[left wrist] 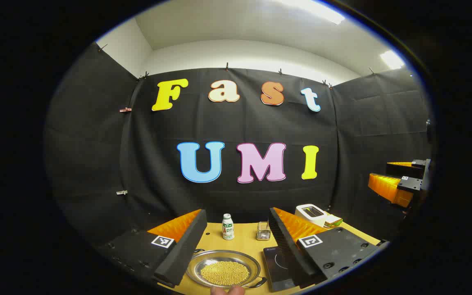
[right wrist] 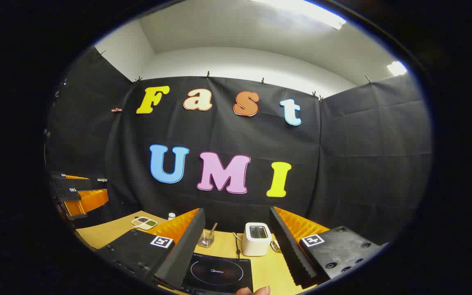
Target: First push the handle of the pot to place it horizontally, then grasp the pot with both hands and set it on the induction cooktop.
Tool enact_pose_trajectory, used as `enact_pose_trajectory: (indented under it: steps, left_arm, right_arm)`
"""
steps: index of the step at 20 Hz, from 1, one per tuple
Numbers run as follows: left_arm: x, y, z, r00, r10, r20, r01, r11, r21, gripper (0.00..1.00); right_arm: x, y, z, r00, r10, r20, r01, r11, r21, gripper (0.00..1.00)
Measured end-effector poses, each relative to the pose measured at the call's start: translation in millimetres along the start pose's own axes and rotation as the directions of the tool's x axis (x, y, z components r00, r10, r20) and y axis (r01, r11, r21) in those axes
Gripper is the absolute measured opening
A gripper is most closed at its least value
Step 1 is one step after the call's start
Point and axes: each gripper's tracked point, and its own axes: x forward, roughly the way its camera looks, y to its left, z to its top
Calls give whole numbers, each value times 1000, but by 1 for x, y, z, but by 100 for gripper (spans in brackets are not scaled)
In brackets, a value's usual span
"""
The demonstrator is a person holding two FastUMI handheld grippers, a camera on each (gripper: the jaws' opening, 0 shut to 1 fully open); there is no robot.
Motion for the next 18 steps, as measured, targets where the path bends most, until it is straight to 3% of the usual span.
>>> enact_pose_trajectory:
  steps: [18]
  left_arm:
    - [-5, -2, 4, 1000, -1, 15, 1, 1000, 23, 95]
  right_arm:
    - [-6, -11, -4, 999, -29, -18, 29, 1000, -1, 97]
